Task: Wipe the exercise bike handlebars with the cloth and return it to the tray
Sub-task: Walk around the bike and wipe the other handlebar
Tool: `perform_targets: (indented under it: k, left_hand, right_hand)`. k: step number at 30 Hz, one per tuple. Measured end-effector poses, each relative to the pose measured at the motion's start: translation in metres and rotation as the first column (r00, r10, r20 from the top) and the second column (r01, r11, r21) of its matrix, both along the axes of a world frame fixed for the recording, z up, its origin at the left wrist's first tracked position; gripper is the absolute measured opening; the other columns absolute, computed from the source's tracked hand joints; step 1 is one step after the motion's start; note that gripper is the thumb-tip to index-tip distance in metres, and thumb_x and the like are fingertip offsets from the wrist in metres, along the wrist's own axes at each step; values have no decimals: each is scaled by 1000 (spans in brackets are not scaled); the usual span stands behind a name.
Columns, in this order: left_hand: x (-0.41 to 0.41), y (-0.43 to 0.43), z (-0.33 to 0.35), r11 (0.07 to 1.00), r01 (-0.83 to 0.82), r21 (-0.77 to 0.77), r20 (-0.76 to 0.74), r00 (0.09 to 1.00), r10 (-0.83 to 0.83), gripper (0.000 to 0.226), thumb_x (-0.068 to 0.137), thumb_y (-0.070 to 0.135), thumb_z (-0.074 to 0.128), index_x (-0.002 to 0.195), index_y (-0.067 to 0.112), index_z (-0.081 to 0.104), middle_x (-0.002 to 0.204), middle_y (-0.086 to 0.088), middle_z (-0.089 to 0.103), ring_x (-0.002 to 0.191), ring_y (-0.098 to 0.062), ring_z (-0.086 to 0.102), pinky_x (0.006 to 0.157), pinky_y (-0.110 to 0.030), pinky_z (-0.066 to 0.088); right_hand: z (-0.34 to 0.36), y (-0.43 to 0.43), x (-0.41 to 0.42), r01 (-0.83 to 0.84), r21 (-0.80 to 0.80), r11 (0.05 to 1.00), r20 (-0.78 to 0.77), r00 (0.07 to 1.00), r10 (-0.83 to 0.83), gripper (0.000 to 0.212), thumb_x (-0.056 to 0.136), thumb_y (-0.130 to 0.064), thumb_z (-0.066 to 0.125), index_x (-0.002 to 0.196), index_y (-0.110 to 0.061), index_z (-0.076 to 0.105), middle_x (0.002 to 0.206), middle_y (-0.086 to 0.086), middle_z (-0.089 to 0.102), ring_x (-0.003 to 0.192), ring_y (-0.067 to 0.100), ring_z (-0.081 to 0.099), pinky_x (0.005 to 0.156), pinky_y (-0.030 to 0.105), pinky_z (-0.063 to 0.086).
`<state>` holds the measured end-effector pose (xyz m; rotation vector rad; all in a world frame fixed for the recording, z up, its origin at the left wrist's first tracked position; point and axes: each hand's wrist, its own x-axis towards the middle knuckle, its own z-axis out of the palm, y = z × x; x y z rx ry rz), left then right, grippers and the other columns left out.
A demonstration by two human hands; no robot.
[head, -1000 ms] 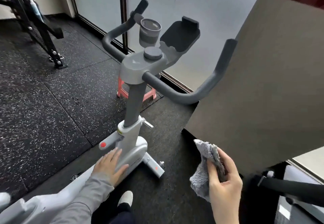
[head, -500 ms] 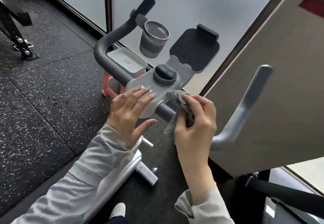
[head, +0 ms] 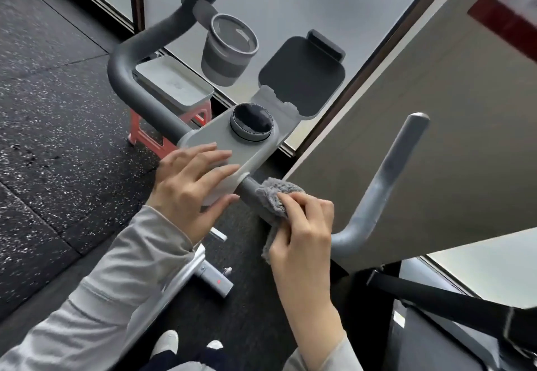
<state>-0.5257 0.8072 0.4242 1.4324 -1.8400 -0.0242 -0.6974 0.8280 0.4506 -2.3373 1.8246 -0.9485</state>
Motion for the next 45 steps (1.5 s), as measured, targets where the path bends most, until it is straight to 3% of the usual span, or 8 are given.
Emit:
perform_targets:
  k: [4, 10, 17, 29, 33, 37, 40, 45]
  left_hand:
    - [-24, 0, 5, 993, 113, 13, -10, 994, -113, 37, 78, 37, 60, 102, 12, 71, 111, -5, 68, 112, -26, 59, 98, -49, 41]
    - [-59, -2, 3, 957, 256, 134, -20, 967, -255, 47, 71, 54, 59, 94, 16, 73, 96, 1, 70, 96, -22, 65, 97, -43, 36]
    - [-78, -13, 3, 941, 227, 250, -101, 973, -208, 51, 62, 65, 55, 79, 20, 72, 86, 4, 68, 89, -23, 62, 94, -37, 31]
    - [-100, -8, 8, 950, 162, 267, -93, 985, -142, 55, 60, 75, 48, 72, 27, 72, 77, 11, 67, 86, 1, 46, 106, -18, 8]
    - [-107, -7, 11, 957, 116, 264, -119, 989, -87, 72, 63, 85, 31, 75, 28, 73, 79, 13, 66, 88, 2, 47, 107, -27, 14]
    - [-137, -12, 22, 955, 99, 281, -211, 977, -39, 78, 64, 85, 29, 86, 24, 72, 81, 13, 67, 83, -1, 56, 105, -18, 21]
    - [-173, -20, 32, 943, 125, 308, -238, 970, -50, 76, 61, 81, 38, 102, 25, 69, 87, 13, 65, 86, -10, 61, 94, -35, 43]
    - [-216, -43, 39, 925, 134, 354, -260, 965, -40, 70, 68, 59, 64, 129, 29, 47, 107, 10, 58, 96, -7, 57, 94, -30, 45]
  right_hand:
    - [-2, 11, -43, 29, -30, 999, -3, 1000, -29, 40, 72, 7, 52, 106, -4, 68, 99, 7, 62, 98, 16, 45, 96, 11, 33]
    - [-11, 13, -89, -33, -125, 992, -44, 999, 27, 36, 82, -3, 45, 110, -7, 67, 108, 3, 59, 104, 14, 44, 98, 23, 38]
    - [-19, -13, -134, -80, -224, 971, 3, 997, 83, 36, 99, -14, 34, 112, -8, 67, 113, 3, 60, 105, 20, 48, 95, 28, 39]
    - [-17, -87, -186, -299, -328, 896, -22, 951, 309, 29, 95, -2, 45, 114, -6, 66, 116, 4, 57, 105, 23, 46, 96, 27, 37]
    - [-11, -115, -198, -344, -379, 859, -75, 937, 342, 29, 98, -8, 42, 114, -4, 66, 116, 10, 58, 103, 28, 45, 96, 29, 37]
    - [-4, -136, -204, -395, -439, 807, -135, 917, 375, 29, 99, -13, 43, 113, -2, 66, 120, 7, 52, 102, 26, 42, 99, 25, 33]
    - [9, -154, -204, -391, -489, 780, -139, 918, 373, 26, 97, -11, 46, 111, -3, 67, 120, 6, 52, 102, 26, 43, 98, 25, 33]
    - [44, -182, -200, -400, -534, 745, -109, 906, 409, 30, 98, -12, 42, 107, 0, 68, 111, 17, 63, 101, 27, 44, 97, 23, 35]
